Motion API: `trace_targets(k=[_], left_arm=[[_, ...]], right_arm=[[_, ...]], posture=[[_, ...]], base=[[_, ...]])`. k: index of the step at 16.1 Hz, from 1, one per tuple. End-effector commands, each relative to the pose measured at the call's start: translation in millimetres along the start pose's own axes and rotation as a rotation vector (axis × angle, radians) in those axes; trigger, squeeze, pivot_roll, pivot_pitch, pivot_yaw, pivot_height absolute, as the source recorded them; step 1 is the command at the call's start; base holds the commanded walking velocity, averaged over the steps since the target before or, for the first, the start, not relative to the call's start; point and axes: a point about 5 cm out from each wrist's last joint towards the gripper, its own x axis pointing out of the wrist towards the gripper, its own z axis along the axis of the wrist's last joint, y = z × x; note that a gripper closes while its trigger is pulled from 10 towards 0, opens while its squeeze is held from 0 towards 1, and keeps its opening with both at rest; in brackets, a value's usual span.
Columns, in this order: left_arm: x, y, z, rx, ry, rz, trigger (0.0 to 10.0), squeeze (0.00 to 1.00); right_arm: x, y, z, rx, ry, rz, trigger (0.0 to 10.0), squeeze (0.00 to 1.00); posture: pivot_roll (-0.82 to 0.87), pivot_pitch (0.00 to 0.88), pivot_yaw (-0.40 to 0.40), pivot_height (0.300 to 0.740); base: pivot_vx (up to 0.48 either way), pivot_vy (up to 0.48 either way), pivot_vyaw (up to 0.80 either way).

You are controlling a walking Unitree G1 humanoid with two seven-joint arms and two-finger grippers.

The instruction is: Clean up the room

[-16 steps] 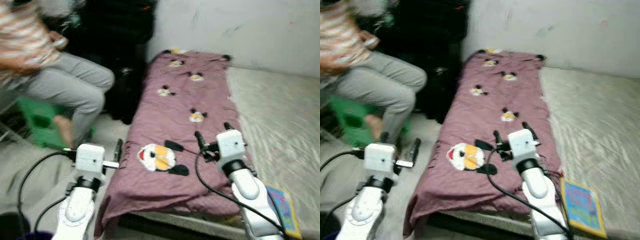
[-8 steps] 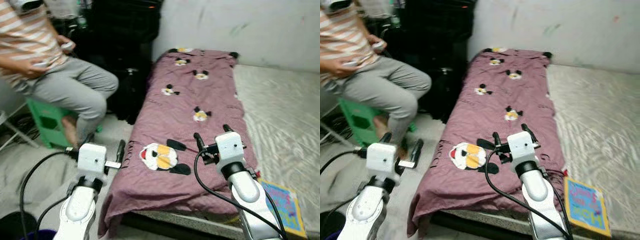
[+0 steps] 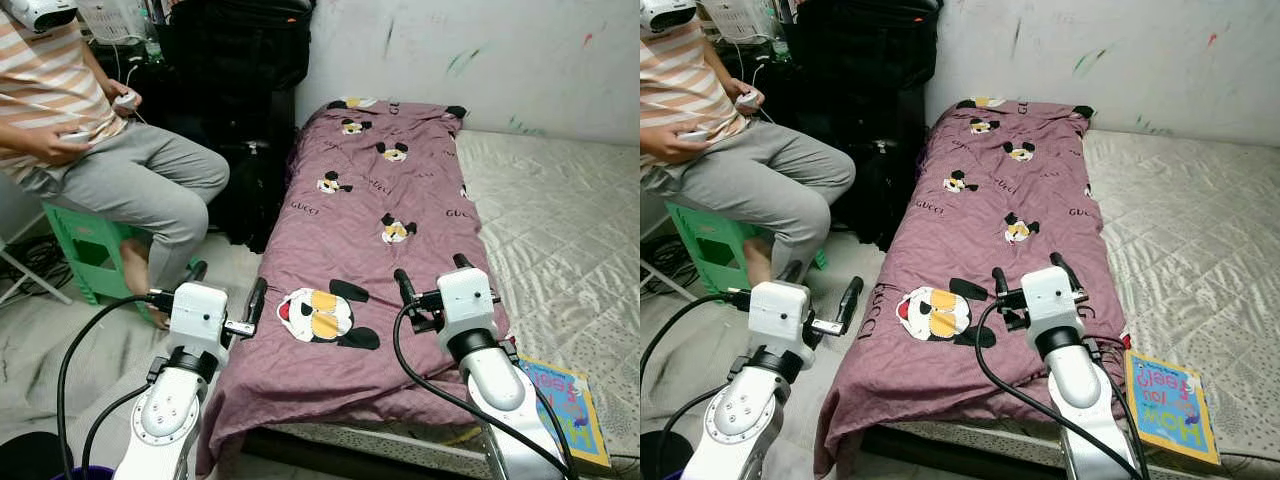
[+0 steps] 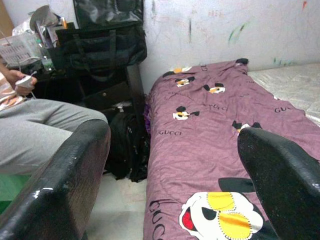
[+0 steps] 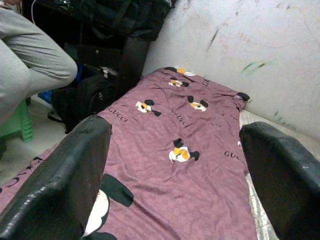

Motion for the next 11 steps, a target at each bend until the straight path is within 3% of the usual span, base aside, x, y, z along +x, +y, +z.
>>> trace_targets(k=[1, 7, 9, 11], left_arm=[[-0.7, -1.2, -0.4, -0.007, 0.008, -0.008, 10.0, 0.0], [0.6, 0.0, 0.0, 0.009, 0.0, 0.004, 10.0, 0.0], [0.8, 0.1, -0.7, -0.024, 0.002, 0.012, 10.0, 0.0], [1.4, -0.2, -0.7, -0.043, 0.005, 0.008, 10.0, 0.0]], right_arm=[[0.4, 0.4, 5.8, -0.001, -0.017, 0.003, 10.0, 0.0], [1.4, 0.8, 5.1, -0.007, -0.013, 0.011, 10.0, 0.0], [1.5, 0.8, 4.9, -0.003, -0.009, 0.007, 10.0, 0.0], [1.7, 0.8, 4.3, 0.005, -0.005, 0.003, 10.0, 0.0]], posture=[[0.0, 0.01, -0.01, 0.74], [0.0, 0.005, -0.014, 0.74], [0.0, 0.007, -0.011, 0.74], [0.0, 0.008, -0.011, 0.74]], base=[[0.0, 0.0, 0.0], [0.0, 0.0, 0.0], [0.0, 0.0, 0.0], [0.0, 0.214, -0.72]])
